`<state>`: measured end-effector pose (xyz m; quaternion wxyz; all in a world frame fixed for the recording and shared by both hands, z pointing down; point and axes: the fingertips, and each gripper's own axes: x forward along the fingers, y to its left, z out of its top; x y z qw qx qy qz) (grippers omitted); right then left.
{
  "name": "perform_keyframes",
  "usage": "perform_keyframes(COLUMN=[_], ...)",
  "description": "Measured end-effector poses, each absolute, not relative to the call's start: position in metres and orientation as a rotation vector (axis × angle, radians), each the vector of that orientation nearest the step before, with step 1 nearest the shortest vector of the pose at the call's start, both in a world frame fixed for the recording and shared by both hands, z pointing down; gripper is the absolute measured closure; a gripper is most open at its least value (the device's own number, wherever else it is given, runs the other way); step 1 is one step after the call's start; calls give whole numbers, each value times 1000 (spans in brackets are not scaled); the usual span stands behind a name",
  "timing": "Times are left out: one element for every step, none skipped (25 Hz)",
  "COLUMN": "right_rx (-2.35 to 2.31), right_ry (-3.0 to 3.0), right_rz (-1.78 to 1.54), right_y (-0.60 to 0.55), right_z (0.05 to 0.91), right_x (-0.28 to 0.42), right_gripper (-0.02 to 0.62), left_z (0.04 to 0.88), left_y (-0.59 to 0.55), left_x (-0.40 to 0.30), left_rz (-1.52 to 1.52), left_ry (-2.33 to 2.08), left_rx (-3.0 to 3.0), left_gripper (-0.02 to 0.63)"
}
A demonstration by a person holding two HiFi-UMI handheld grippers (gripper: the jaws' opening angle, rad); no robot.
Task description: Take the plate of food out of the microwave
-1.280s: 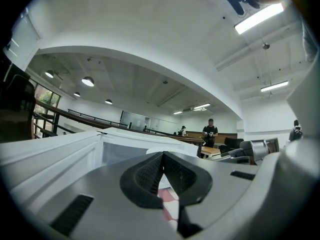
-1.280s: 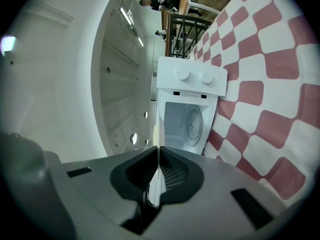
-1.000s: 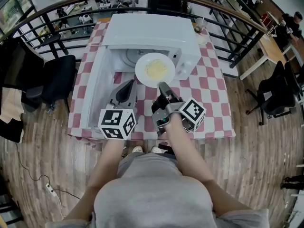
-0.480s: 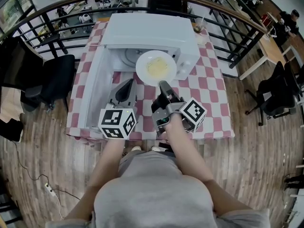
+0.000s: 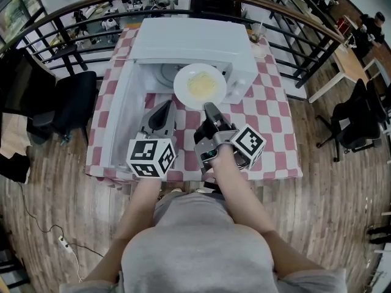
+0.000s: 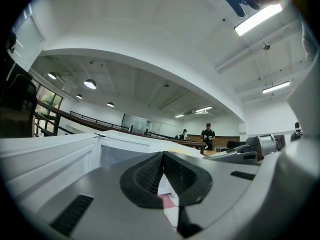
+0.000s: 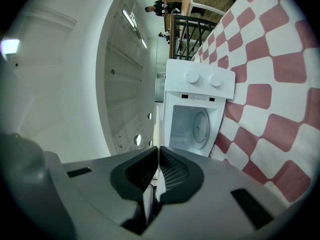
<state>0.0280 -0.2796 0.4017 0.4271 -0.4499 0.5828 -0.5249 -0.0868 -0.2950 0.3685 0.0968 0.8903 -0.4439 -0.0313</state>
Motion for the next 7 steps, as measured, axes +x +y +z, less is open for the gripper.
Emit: perform_keyframes(right_rx=[-1122, -1122, -1122, -1124, -1124, -1124, -1124], right_ry=[1458, 1459, 1458, 1457, 1456, 1455, 1453], right_rz=[-1310, -1311, -1312, -1314, -1315, -1316, -1317], right_y=[-280, -280, -281, -281, -282, -282, -283], right_z=[401, 401, 402, 402, 402, 403, 403], right_x=[28, 27, 26, 26, 25, 25, 25], right_gripper=[563, 563, 563, 563, 563, 563, 563], left_z=[368, 368, 368, 369, 369, 369, 370], left_y=[-295, -296, -297, -297, -298, -299, -300], left_x=[-86, -86, -86, -87, -87, -87, -87], left_rz=[-92, -92, -92, -92, -93, -93, -94], left_ry=[-1313, -1311, -1309, -1308, -1307, -1306, -1305], left_rx=[2637, 2638, 2637, 2636, 2634, 2632, 2629], left_gripper=[603, 603, 603, 603, 603, 603, 603])
